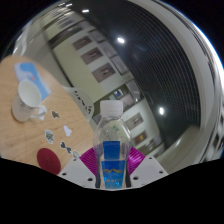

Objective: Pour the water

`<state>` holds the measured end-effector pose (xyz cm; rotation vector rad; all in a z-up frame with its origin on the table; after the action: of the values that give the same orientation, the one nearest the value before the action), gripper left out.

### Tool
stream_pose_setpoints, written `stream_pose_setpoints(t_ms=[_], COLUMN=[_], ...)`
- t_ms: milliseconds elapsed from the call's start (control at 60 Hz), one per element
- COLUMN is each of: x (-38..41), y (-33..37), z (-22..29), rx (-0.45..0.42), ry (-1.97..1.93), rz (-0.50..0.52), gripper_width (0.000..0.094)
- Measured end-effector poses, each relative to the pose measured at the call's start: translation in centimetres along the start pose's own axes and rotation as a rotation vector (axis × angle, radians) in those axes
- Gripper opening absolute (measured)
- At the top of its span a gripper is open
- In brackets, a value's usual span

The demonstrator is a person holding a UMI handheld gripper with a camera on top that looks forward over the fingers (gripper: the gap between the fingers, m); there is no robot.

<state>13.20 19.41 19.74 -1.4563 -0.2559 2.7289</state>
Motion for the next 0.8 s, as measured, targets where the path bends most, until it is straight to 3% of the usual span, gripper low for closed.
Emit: stream_pose_setpoints(t_ms=[150, 400, 667, 783, 800], x=[2.3, 7.9, 6.4, 3.7, 3.9], y=[0.1, 0.2, 0.9, 1.9, 3.1], z=[7.5, 11.2, 9.9, 9.2, 8.3], rx=[-0.160, -0.341, -0.344, -0.277, -0.253], ry=[0.438, 1.067, 1.143, 0.919, 0.833], rz=[-0.031, -0.092, -0.043, -0.045, -0.086], gripper_width=[0.0332, 0.0334, 0.0332, 0.0333, 0.0333])
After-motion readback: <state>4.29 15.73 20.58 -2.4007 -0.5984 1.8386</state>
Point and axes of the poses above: the point between the fingertips, and its own axes, seen from behind it with the camera up: x to the left, z up, y backward, against the way the camera looks, the point moved 5 cm from there along y, backward, against the way the camera looks, and after that the axes turned 13 degrees about -z, right-handed, at the moved point
